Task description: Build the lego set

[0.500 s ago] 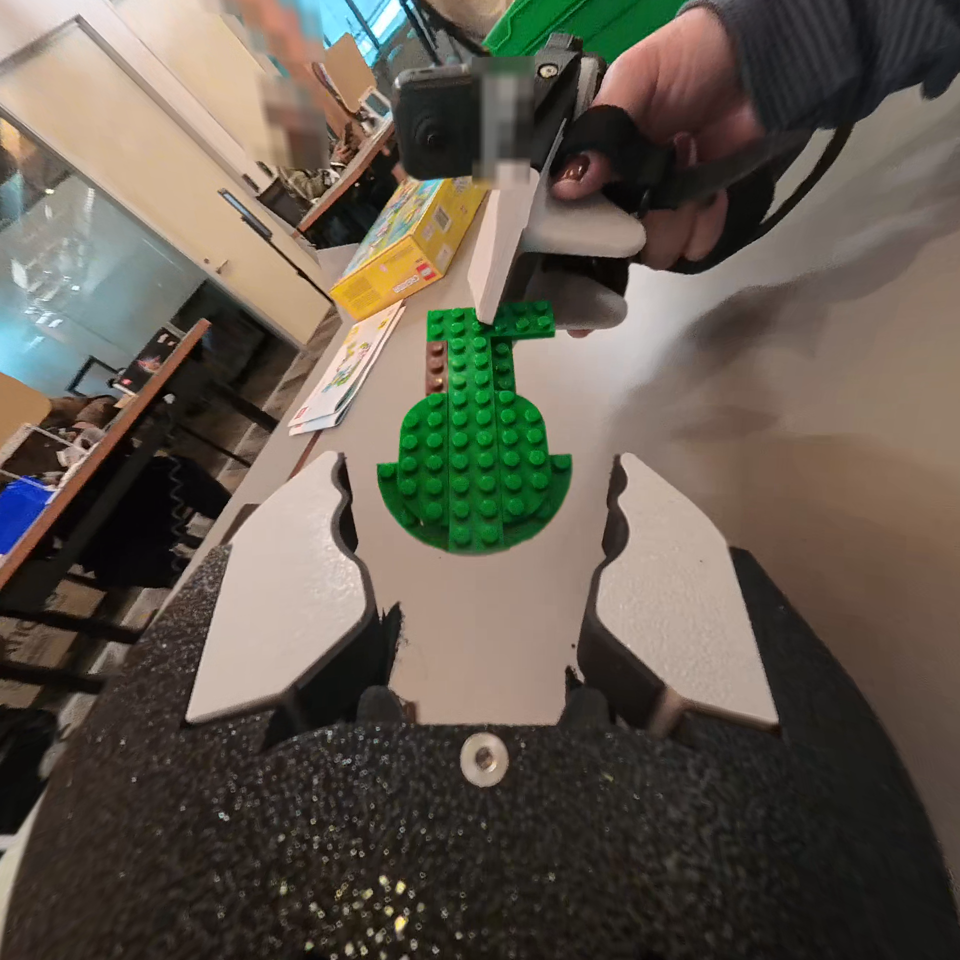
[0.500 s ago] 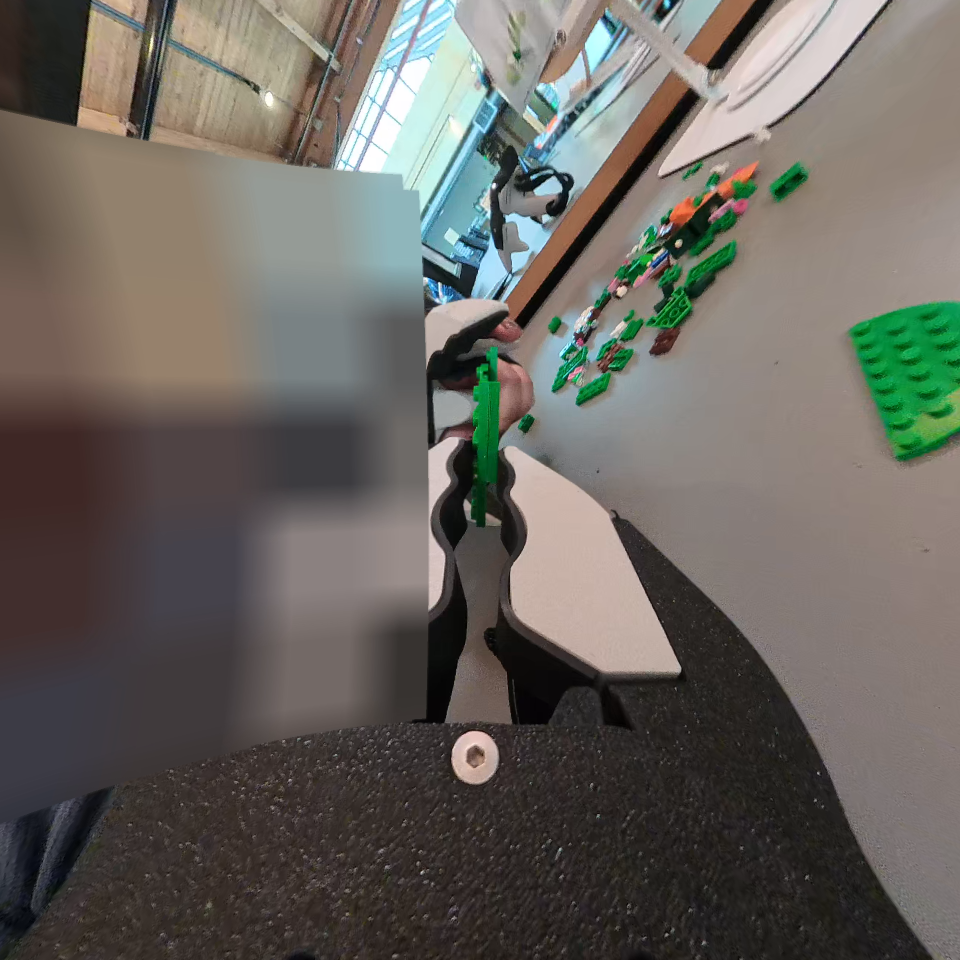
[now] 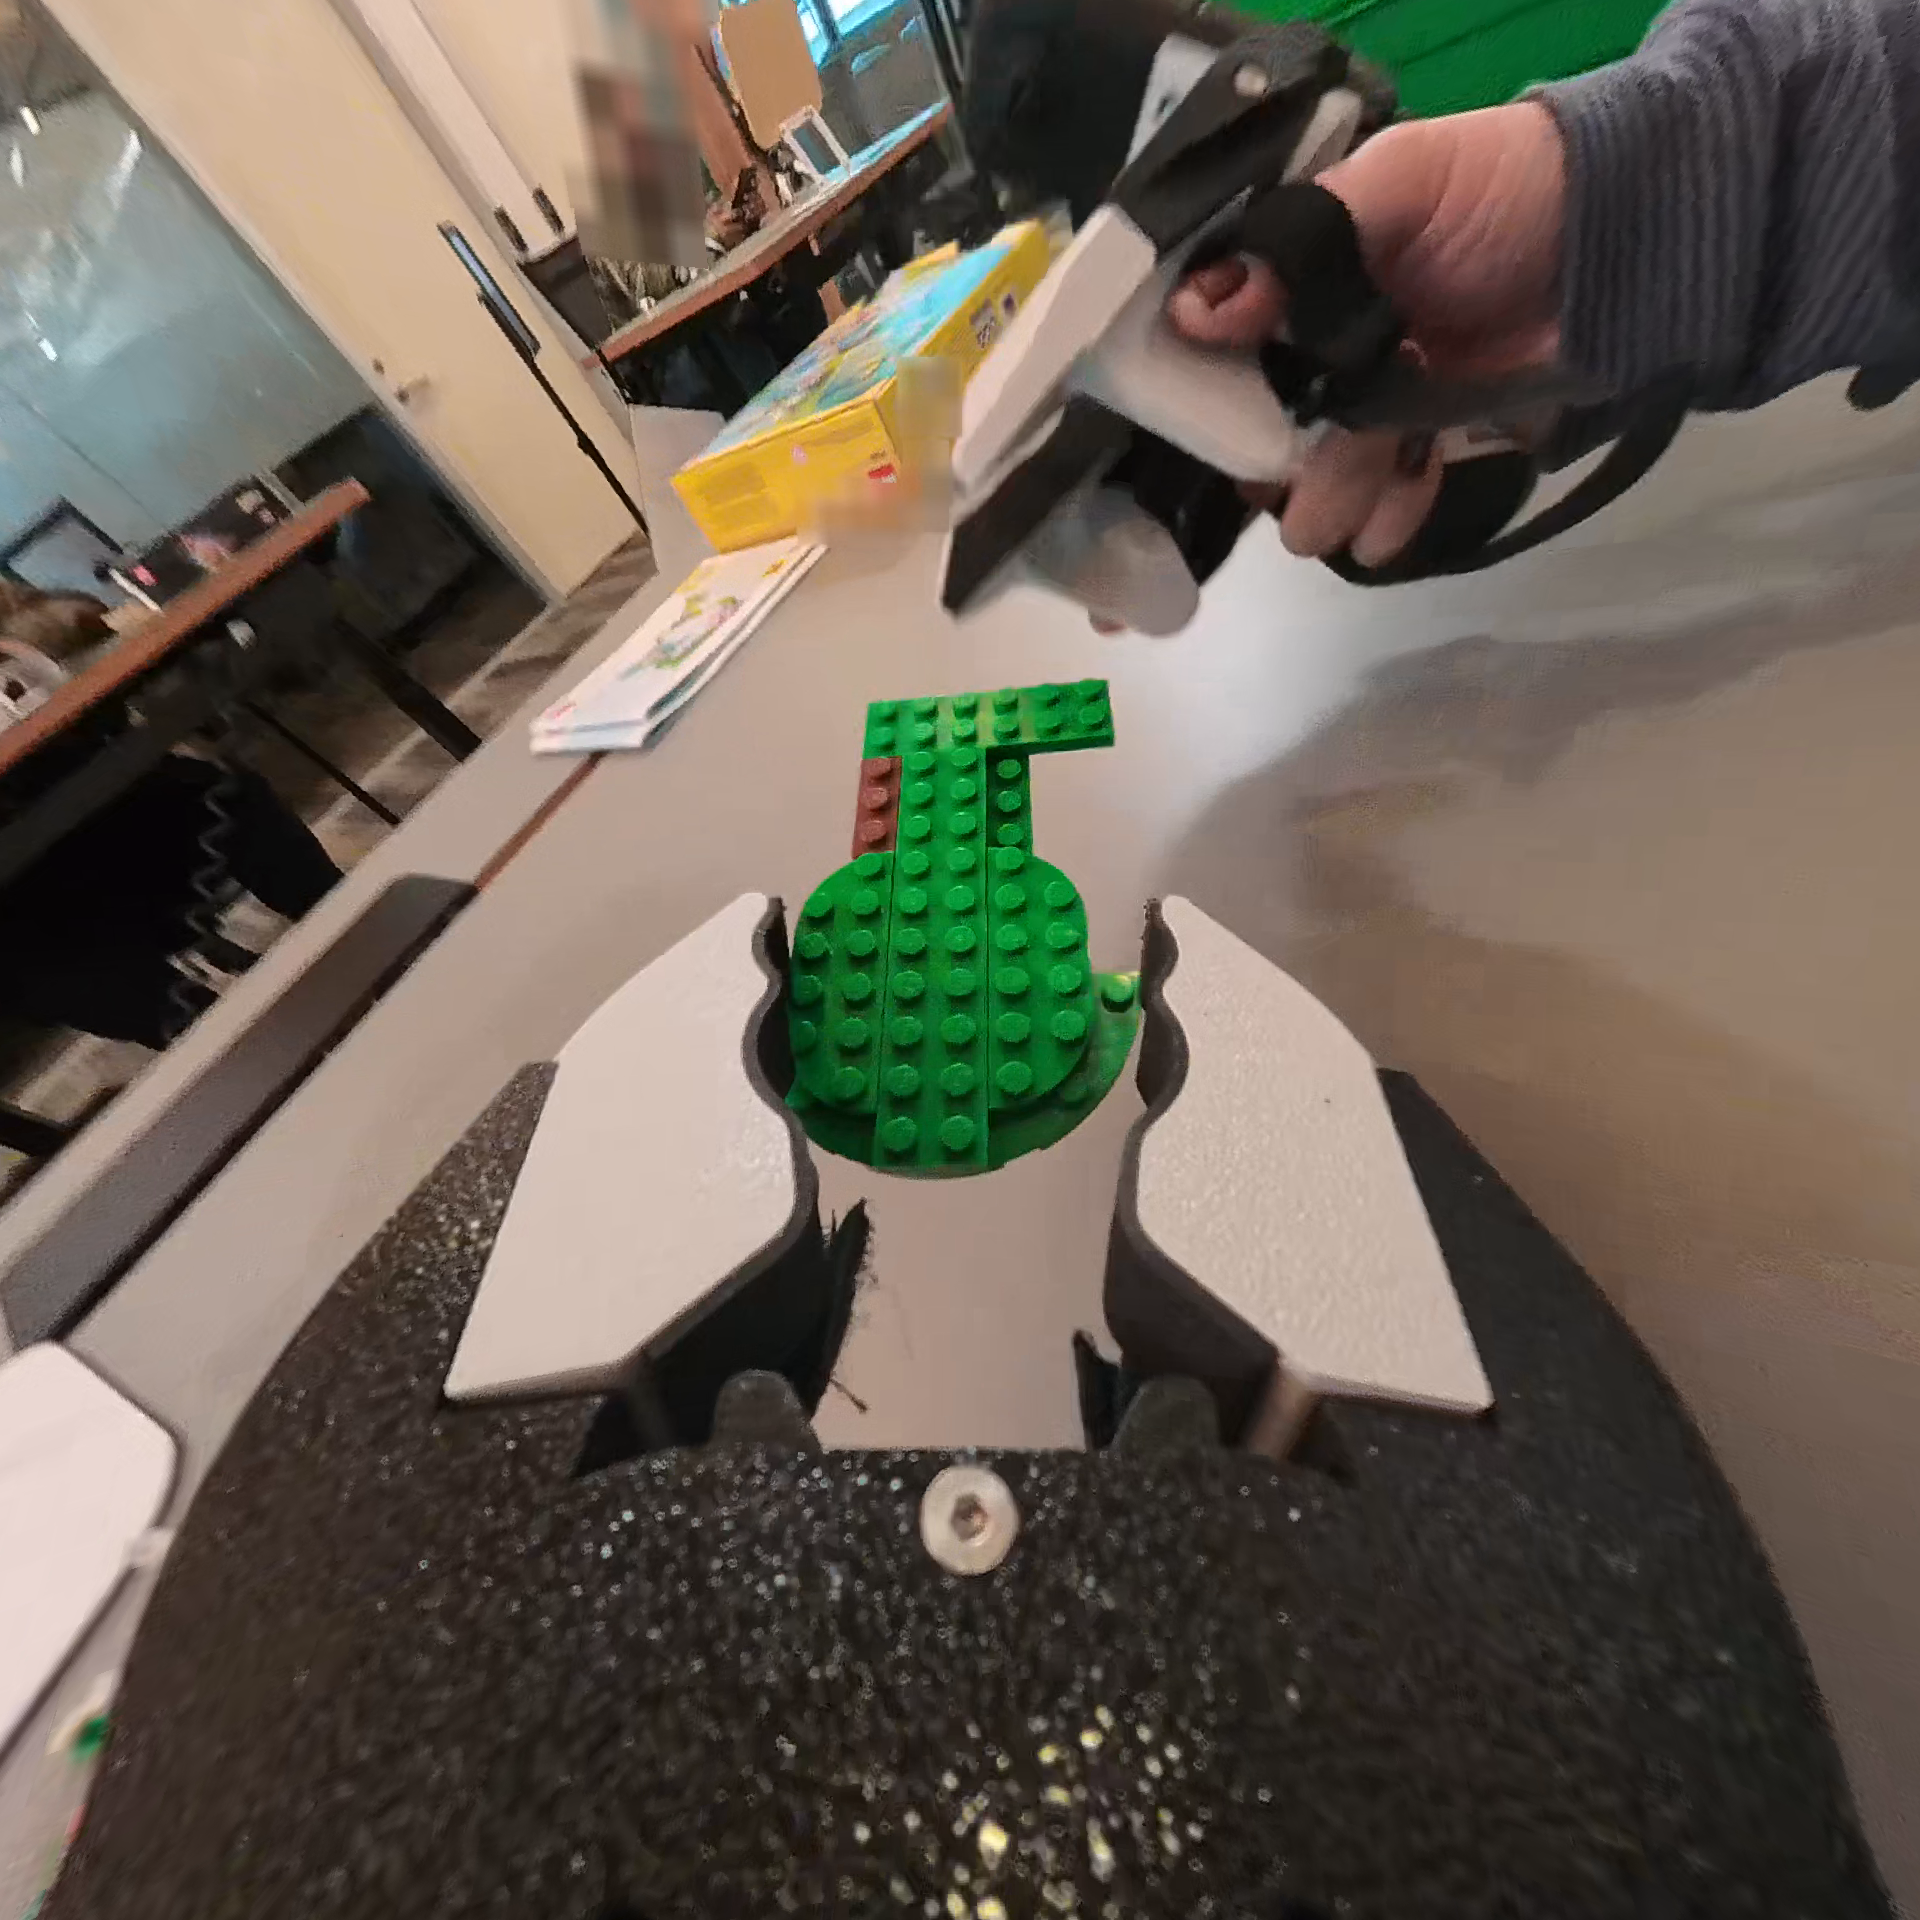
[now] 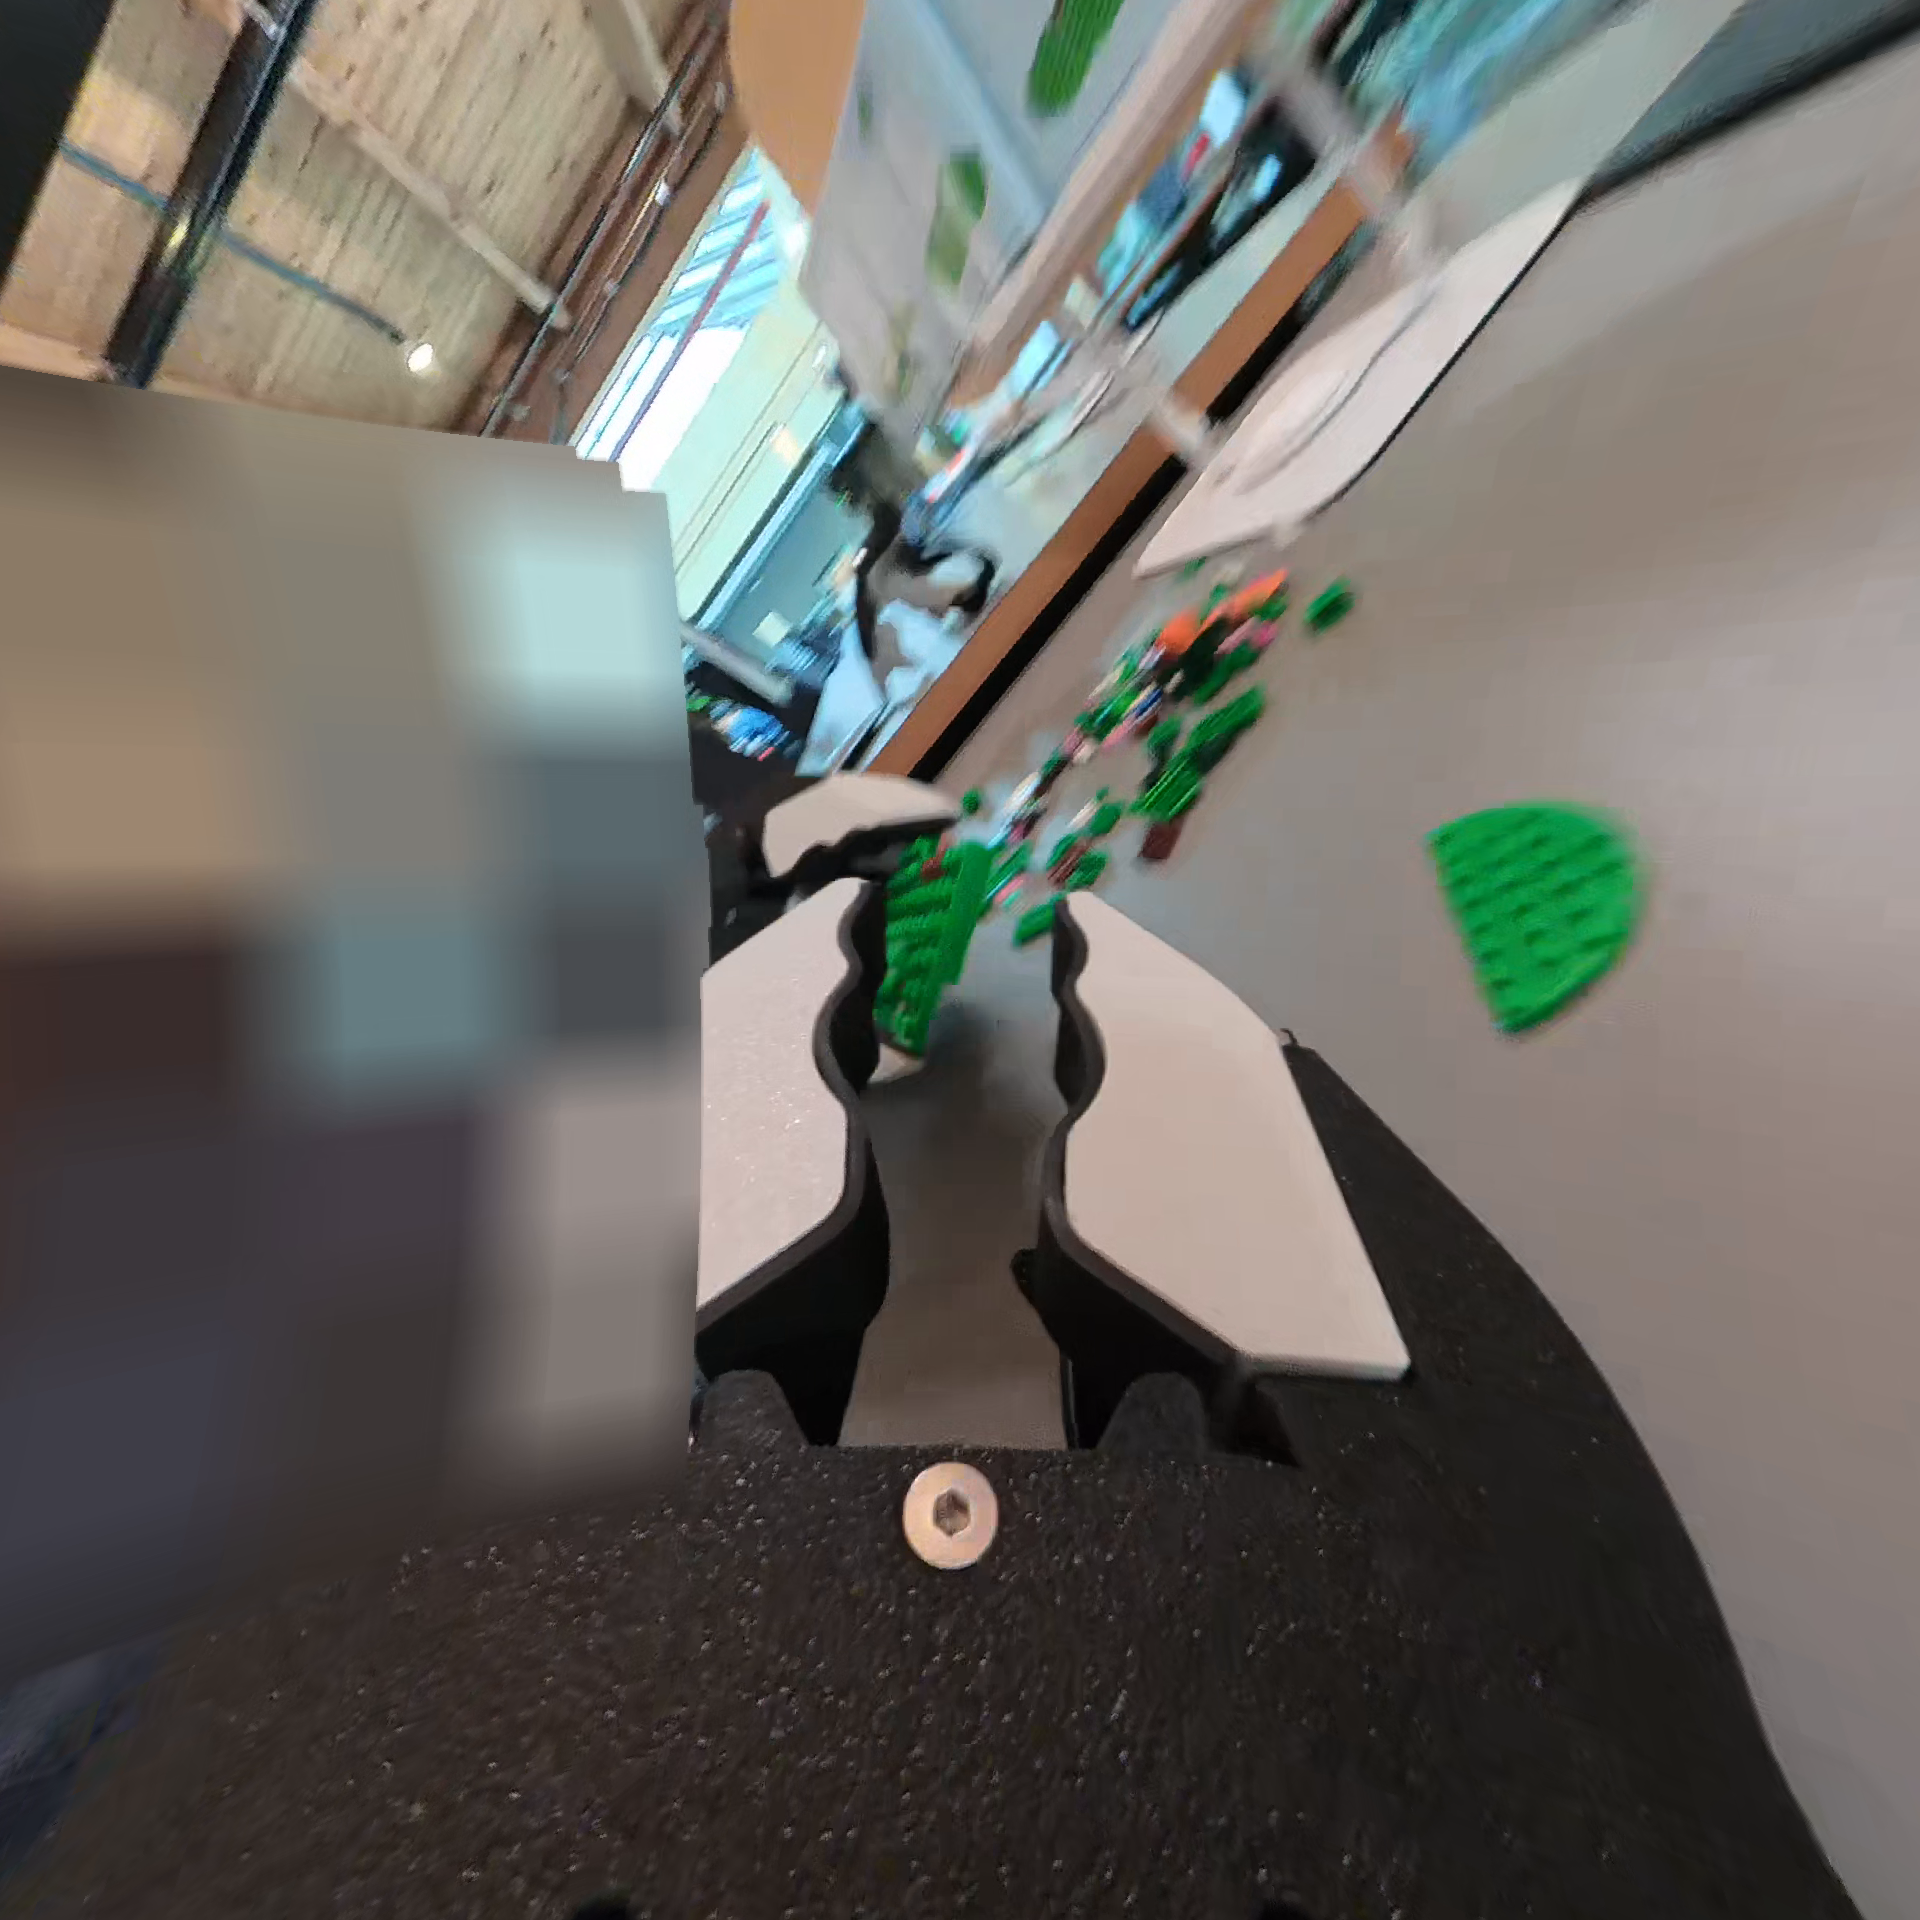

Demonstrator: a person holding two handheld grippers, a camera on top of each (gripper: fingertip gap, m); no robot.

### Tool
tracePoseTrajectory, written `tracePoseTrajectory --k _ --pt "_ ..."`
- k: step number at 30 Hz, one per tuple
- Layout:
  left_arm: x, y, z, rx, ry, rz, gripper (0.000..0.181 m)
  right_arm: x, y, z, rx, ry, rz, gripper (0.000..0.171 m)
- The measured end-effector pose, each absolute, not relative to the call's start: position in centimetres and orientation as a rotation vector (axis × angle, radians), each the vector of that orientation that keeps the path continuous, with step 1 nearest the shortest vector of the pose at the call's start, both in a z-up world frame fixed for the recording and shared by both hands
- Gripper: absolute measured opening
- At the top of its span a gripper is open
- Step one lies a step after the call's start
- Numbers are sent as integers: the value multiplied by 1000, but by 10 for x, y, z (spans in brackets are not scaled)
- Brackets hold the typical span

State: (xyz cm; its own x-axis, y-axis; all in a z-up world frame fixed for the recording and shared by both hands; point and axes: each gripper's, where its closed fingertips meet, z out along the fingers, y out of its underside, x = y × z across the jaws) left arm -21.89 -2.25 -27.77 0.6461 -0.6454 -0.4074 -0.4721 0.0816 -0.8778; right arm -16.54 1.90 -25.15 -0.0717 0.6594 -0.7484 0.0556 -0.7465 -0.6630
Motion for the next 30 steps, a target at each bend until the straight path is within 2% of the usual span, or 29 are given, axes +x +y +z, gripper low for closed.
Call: tracePoseTrajectory --k 6,10,14,23,28,30 --pt "-229 -19 -285 -1664 858 -315 64 -143 94 -238 -1553 -756 1248 46" --pt "-233 -19 -285 -1675 820 -328 64 -141 135 -238 -1438 -788 768 46" --pt "-236 -18 -284 -1680 799 -319 64 -149 150 -249 -1352 -834 527 43" --pt "-244 -12 -288 -1715 730 -290 64 -159 132 -259 -1342 -953 555 40" --pt "-255 -6 -288 -1730 696 -266 64 -170 109 -297 -1577 -1299 705 42" --pt "-257 -5 -287 -1732 689 -264 64 -168 91 -313 -1736 -1435 835 49"
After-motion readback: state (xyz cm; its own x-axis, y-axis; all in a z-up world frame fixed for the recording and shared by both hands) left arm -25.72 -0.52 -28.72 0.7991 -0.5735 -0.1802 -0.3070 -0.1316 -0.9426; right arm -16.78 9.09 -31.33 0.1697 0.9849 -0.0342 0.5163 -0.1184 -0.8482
